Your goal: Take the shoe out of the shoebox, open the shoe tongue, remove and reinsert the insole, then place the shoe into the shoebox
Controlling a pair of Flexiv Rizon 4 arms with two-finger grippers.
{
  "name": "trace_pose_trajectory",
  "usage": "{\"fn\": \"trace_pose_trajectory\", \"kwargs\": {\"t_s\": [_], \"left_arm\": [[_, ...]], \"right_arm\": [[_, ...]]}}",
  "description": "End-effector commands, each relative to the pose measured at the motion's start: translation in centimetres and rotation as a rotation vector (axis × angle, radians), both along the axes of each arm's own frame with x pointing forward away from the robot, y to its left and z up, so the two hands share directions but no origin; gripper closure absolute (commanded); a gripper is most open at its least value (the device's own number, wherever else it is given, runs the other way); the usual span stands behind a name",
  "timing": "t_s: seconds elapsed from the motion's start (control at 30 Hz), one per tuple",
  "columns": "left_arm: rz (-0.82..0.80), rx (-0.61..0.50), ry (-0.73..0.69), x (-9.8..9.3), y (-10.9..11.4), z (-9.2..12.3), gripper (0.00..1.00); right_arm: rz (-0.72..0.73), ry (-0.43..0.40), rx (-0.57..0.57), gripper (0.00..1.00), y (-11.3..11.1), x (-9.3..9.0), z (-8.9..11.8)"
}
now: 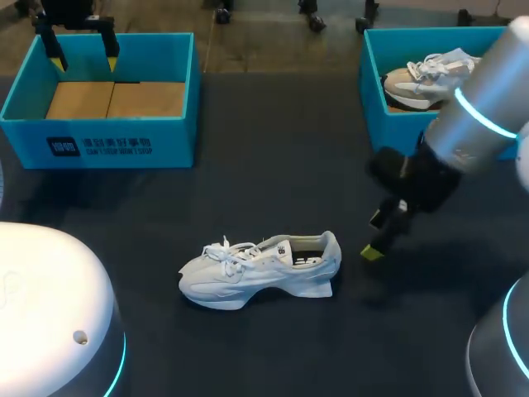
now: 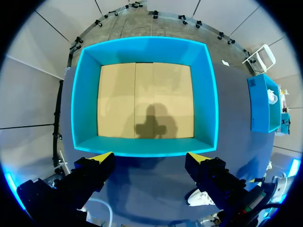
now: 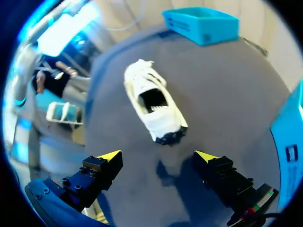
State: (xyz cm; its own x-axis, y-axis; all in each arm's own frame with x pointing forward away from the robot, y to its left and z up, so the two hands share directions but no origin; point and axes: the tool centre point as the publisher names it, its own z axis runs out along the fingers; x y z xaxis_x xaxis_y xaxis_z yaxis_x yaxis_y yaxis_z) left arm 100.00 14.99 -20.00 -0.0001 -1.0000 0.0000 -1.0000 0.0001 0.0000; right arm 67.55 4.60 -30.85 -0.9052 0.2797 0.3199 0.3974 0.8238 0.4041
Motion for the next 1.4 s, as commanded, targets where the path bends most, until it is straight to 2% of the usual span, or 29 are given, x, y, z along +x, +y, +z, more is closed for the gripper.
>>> {"fn": "trace_pose_trajectory", "kwargs": {"t_s": [0.03, 0.07, 0.13, 0.3, 0.4, 0.43, 0.87, 1.0, 1.13, 1.4], "left_arm": [[0.0, 0.0, 0.0, 0.0, 0.0, 0.0, 0.0], [0.0, 0.0, 0.0, 0.0, 0.0, 0.0, 0.0], [0.0, 0.0, 0.0, 0.0, 0.0, 0.0, 0.0], [0.0, 0.0, 0.0, 0.0, 0.0, 0.0, 0.0], [0.0, 0.0, 0.0, 0.0, 0.0, 0.0, 0.0], [0.0, 0.0, 0.0, 0.0, 0.0, 0.0, 0.0], [0.0, 0.0, 0.0, 0.0, 0.0, 0.0, 0.0], [0.0, 0.0, 0.0, 0.0, 0.0, 0.0, 0.0], [0.0, 0.0, 0.0, 0.0, 0.0, 0.0, 0.0], [0.0, 0.0, 0.0, 0.0, 0.0, 0.0, 0.0]], "right_arm": [[0.346, -0.138, 0.603, 0.0, -0.7, -0.1, -0.4], [0.346, -0.138, 0.603, 0.0, -0.7, -0.1, -0.4], [0.343, -0.196, 0.627, 0.0, -1.4, -0.4, -0.9], [0.315, -0.281, 0.665, 0.0, -2.7, -0.8, -2.9], [0.295, -0.316, 0.725, 0.0, -3.2, -0.7, -4.2], [0.271, -0.288, 0.725, 0.0, -3.2, -0.6, -4.6], [0.271, -0.288, 0.725, 0.0, -3.2, -0.6, -4.6], [0.181, -0.322, 0.727, 0.0, -3.8, -0.7, -5.2], [0.126, -0.316, 0.696, 0.0, -4.0, -0.7, -5.5], [0.101, -0.333, 0.685, 0.0, -3.6, -0.7, -5.8]]}}
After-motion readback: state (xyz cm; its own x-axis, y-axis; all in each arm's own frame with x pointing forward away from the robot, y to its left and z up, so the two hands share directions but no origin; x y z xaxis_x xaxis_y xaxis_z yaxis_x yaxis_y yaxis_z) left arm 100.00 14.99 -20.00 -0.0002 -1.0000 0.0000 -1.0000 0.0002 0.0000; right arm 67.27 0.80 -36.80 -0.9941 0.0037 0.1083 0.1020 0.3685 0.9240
